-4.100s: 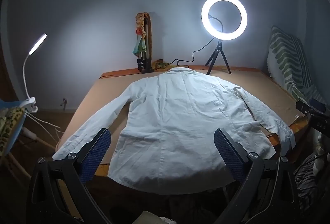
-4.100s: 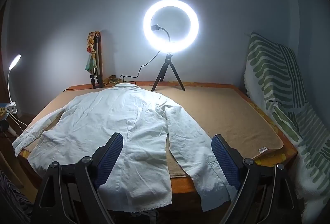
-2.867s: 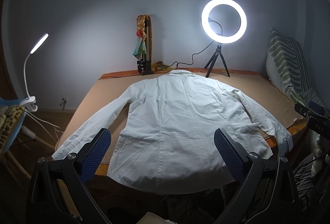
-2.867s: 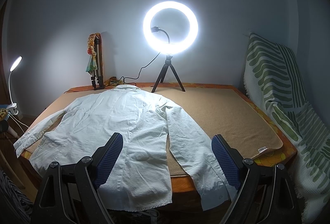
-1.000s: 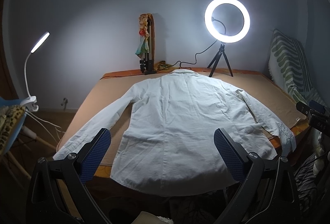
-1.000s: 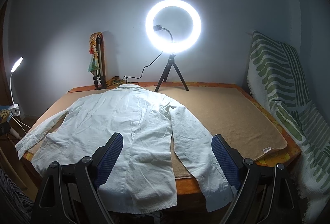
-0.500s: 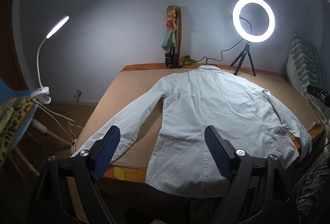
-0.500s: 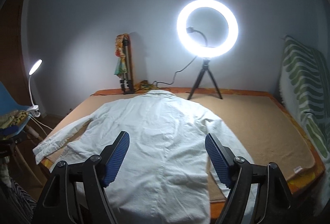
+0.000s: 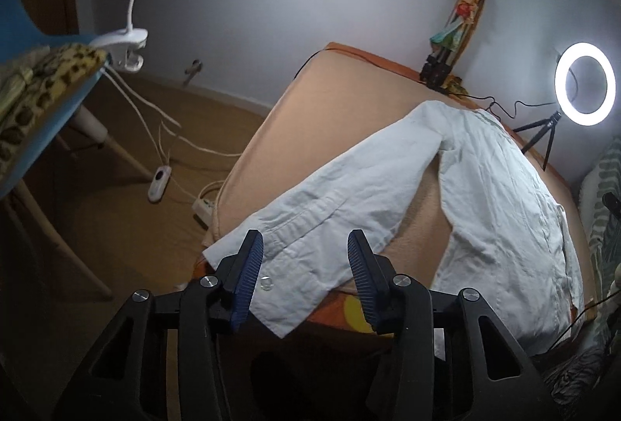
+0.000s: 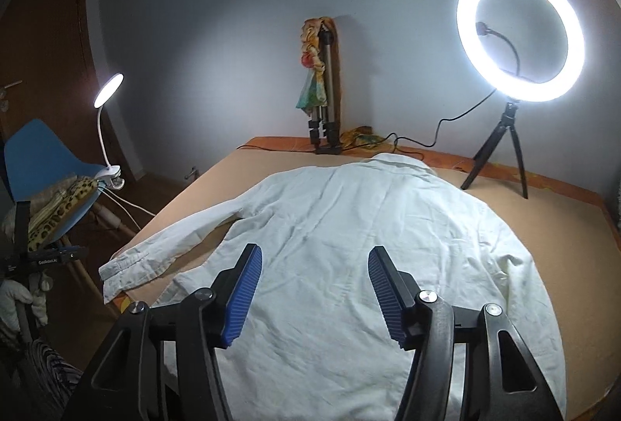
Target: Fold small clothes
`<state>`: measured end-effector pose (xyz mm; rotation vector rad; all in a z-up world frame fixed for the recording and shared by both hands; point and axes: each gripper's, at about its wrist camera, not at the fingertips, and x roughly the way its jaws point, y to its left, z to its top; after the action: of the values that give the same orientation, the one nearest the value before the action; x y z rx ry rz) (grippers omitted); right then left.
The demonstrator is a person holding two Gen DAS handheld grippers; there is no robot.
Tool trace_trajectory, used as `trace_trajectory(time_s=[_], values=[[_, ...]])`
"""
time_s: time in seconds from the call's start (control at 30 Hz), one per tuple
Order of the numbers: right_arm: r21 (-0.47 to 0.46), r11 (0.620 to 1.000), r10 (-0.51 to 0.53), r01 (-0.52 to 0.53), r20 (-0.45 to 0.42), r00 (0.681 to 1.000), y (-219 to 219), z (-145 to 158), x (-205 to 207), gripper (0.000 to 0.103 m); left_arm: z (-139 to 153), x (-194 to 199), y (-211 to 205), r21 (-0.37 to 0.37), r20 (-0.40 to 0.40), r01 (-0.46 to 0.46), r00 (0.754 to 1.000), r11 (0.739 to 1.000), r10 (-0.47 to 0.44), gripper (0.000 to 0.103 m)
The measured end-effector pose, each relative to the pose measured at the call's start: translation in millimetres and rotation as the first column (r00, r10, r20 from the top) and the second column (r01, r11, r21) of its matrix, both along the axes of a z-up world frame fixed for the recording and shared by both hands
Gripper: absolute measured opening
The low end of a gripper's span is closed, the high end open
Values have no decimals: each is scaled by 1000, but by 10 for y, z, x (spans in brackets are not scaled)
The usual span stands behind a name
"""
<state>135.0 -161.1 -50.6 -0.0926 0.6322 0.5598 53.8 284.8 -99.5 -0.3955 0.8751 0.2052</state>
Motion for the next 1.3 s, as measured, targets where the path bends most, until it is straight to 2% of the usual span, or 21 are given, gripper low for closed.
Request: trace_trajectory(time_s=[0.07, 0.17, 0.2, 0.23, 0.47, 0.57, 0.67, 0.77, 0.87, 0.93, 1.03, 1.1, 1.23, 1.3], values=[[-22, 999, 29, -29, -4, 1000, 156, -27, 84, 60, -164, 71, 172, -40, -31, -1, 1000, 999, -1, 42], [-43, 995, 86, -88, -45, 995, 414, -107, 231, 60, -367, 171, 288, -13, -83, 1, 997, 1000, -2, 39], [-46, 993, 104, -107, -62, 993, 494, -127, 280, 60, -419, 212, 307, -9, -95, 8, 995, 1000, -9, 33], [-49, 990, 126, -130, -80, 989, 603, -150, 330, 60, -461, 247, 323, -4, -100, 17, 995, 1000, -18, 31], [-64, 976, 194, -210, -191, 962, 1170, -374, 682, 60, -647, 433, 272, 103, -146, 121, 984, 987, -105, 31], [-84, 972, 198, -219, -208, 958, 1337, -460, 771, 60, -710, 529, 270, 149, -176, 145, 977, 978, -118, 40], [-104, 967, 207, -233, -219, 954, 1453, -542, 827, 60, -761, 554, 293, 142, -188, 154, 974, 978, -126, 41], [-125, 962, 211, -243, -230, 950, 1539, -595, 900, 60, -779, 562, 340, 128, -179, 153, 975, 980, -129, 43], [-134, 961, 204, -240, -239, 949, 1594, -621, 985, 60, -795, 548, 344, 81, -154, 159, 977, 984, -145, 26], [-131, 962, 202, -241, -256, 945, 1627, -643, 1057, 60, -795, 536, 317, 76, -141, 181, 975, 981, -169, 9], [-131, 960, 203, -248, -287, 936, 1685, -721, 1148, 60, -782, 535, 298, 70, -123, 188, 976, 980, -178, 6], [-126, 958, 206, -258, -324, 923, 1714, -806, 1205, 60, -738, 500, 311, 42, -92, 180, 980, 983, -175, 5], [-128, 959, 194, -254, -357, 914, 1741, -939, 1300, 60, -509, 401, 307, -59, 27, 163, 986, 985, -162, 4], [-120, 960, 194, -254, -370, 909, 1737, -958, 1353, 60, -341, 363, 186, -61, 86, 187, 980, 980, -182, 4]])
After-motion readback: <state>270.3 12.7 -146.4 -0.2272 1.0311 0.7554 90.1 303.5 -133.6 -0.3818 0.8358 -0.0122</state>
